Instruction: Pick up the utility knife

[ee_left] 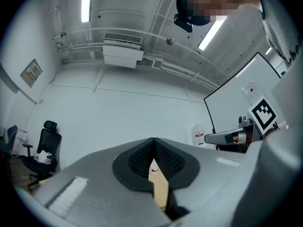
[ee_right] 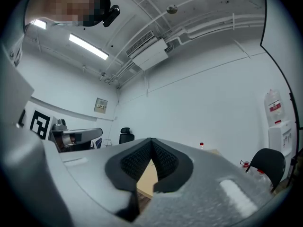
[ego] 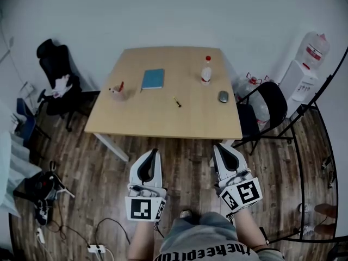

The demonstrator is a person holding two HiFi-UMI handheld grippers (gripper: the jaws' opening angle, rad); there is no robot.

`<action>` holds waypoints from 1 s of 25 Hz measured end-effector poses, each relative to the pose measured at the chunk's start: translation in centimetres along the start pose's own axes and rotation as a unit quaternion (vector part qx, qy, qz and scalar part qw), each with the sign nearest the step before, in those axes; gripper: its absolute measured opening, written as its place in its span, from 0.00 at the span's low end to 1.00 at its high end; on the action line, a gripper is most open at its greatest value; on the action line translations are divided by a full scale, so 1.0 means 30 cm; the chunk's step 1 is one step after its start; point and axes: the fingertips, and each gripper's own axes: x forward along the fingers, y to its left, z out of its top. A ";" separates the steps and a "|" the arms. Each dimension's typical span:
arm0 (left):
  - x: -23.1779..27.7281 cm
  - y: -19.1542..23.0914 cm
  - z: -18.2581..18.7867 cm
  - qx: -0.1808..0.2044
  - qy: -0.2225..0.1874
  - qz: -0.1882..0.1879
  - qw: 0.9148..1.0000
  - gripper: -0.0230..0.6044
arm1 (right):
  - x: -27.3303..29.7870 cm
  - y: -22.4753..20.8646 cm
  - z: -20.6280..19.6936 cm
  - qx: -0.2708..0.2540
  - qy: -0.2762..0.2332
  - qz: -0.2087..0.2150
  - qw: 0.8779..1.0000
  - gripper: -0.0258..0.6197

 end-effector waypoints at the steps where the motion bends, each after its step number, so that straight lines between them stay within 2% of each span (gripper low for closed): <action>1: 0.005 0.009 -0.003 0.001 0.000 0.000 1.000 0.07 | 0.006 0.000 -0.003 0.000 0.000 0.000 1.000 0.04; 12: 0.085 0.055 -0.071 -0.009 0.011 0.002 1.000 0.07 | 0.077 -0.033 -0.064 -0.004 0.019 0.006 1.000 0.04; 25: 0.307 0.159 -0.088 0.008 0.002 0.032 0.999 0.07 | 0.338 -0.162 -0.040 -0.010 0.001 0.040 0.999 0.04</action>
